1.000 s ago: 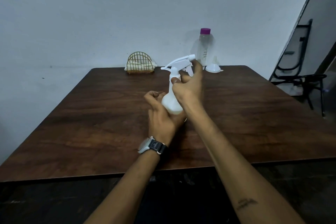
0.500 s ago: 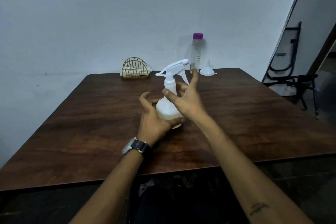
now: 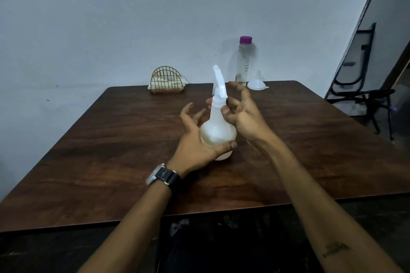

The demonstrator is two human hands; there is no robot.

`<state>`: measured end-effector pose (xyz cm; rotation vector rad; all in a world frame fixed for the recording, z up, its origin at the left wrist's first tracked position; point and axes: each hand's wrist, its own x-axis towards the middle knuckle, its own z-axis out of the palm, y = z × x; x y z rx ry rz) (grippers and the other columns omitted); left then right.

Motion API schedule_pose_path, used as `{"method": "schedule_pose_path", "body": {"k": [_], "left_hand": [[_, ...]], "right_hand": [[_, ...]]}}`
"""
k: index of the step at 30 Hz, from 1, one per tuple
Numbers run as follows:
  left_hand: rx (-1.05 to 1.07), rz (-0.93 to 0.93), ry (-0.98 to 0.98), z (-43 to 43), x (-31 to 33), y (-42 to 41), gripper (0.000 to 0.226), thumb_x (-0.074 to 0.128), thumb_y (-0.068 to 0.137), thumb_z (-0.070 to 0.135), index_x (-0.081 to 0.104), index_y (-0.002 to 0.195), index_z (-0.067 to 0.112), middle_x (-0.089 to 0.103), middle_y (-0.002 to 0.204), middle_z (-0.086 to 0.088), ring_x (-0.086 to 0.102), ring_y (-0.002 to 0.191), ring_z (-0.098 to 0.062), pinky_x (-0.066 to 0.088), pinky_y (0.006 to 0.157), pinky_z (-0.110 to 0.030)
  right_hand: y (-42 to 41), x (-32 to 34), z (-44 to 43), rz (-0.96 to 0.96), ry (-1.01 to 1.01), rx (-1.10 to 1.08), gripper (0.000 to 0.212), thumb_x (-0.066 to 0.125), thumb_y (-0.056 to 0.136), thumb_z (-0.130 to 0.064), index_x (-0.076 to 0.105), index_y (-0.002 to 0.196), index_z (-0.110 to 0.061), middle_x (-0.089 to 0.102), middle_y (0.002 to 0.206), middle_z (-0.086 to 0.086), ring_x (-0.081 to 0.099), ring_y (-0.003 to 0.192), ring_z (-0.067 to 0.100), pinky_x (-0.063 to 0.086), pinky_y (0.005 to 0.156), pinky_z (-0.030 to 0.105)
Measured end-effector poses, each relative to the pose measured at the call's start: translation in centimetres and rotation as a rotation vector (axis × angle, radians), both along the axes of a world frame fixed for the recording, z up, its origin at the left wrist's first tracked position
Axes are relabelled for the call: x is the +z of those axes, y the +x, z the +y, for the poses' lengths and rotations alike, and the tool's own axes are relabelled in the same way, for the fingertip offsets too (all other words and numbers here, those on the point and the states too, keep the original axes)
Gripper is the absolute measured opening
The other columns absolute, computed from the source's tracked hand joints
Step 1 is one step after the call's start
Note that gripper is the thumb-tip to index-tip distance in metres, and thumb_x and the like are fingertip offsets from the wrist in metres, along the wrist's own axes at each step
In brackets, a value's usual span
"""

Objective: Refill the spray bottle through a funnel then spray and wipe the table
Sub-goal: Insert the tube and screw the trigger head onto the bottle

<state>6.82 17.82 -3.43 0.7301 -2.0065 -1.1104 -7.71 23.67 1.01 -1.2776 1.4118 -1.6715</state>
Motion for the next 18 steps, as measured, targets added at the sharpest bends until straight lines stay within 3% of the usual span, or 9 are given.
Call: {"method": "schedule_pose_path", "body": {"k": [2,5,8,11,13,16,18], "left_hand": [[-0.017,-0.02,0.032,-0.6,0.0,0.1,0.124,0.093,0.059,0.053,0.002,0.143,0.051,0.05,0.149,0.012,0.051,0.134,-0.006,0.041,0.116,-0.044],[0.06,-0.004,0.028,-0.4,-0.1,-0.2,0.122,0.094,0.057,0.052,0.008,0.143,0.046,0.063,0.129,0.015,0.061,0.121,-0.01,0.049,0.107,-0.043],[0.235,0.011,-0.101,0.7,0.1,-1.0,0.124,0.098,0.054,0.048,0.016,0.145,0.027,0.061,0.12,0.009,0.06,0.115,-0.013,0.05,0.095,-0.031],[0.354,0.013,-0.163,1.6,0.0,-1.9,0.123,0.097,0.049,0.053,0.023,0.143,0.023,0.053,0.121,0.004,0.047,0.116,-0.017,0.041,0.087,-0.028],[0.337,-0.014,-0.138,1.4,-0.2,-2.1,0.127,0.095,0.048,0.061,0.021,0.143,0.023,0.047,0.128,0.003,0.042,0.118,-0.016,0.04,0.091,-0.029],[0.195,-0.06,0.017,0.4,-0.3,-1.3,0.13,0.095,0.05,0.062,0.014,0.147,0.03,0.048,0.132,0.007,0.049,0.123,-0.014,0.044,0.098,-0.03],[0.117,-0.124,0.069,-0.1,-0.4,-0.8,0.126,0.096,0.055,0.057,0.014,0.148,0.033,0.051,0.136,0.008,0.054,0.122,-0.014,0.045,0.097,-0.028]], "right_hand": [[-0.5,0.3,0.1,-0.028,0.033,0.036,0.048,0.049,0.103,0.009,0.042,0.147,-0.011,0.077,0.12,0.005,0.068,0.124,0.025,0.047,0.116,0.051],[-0.4,0.7,0.4,-0.003,0.045,0.013,0.033,0.066,0.095,-0.015,0.062,0.127,-0.018,0.075,0.123,0.006,0.069,0.117,0.021,0.053,0.11,0.045],[0.0,1.1,0.3,0.099,0.045,-0.016,0.019,0.061,0.104,-0.006,0.067,0.121,-0.015,0.076,0.116,0.003,0.07,0.114,0.02,0.052,0.111,0.044],[0.2,1.9,0.0,0.132,0.037,-0.012,0.035,0.062,0.099,-0.007,0.064,0.132,-0.019,0.074,0.13,0.01,0.068,0.126,0.033,0.051,0.113,0.05],[0.0,2.3,0.0,0.15,0.063,0.023,0.046,0.057,0.102,0.0,0.058,0.142,-0.02,0.076,0.126,0.004,0.069,0.125,0.028,0.053,0.106,0.042],[-0.5,3.2,0.5,0.177,0.119,0.086,0.051,0.048,0.106,0.008,0.052,0.146,-0.024,0.079,0.109,-0.006,0.074,0.113,0.014,0.058,0.089,0.027],[-0.7,3.6,0.4,0.194,0.129,0.09,0.06,0.049,0.106,0.008,0.041,0.158,-0.02,0.075,0.122,0.005,0.073,0.118,0.02,0.059,0.085,0.023]]}}
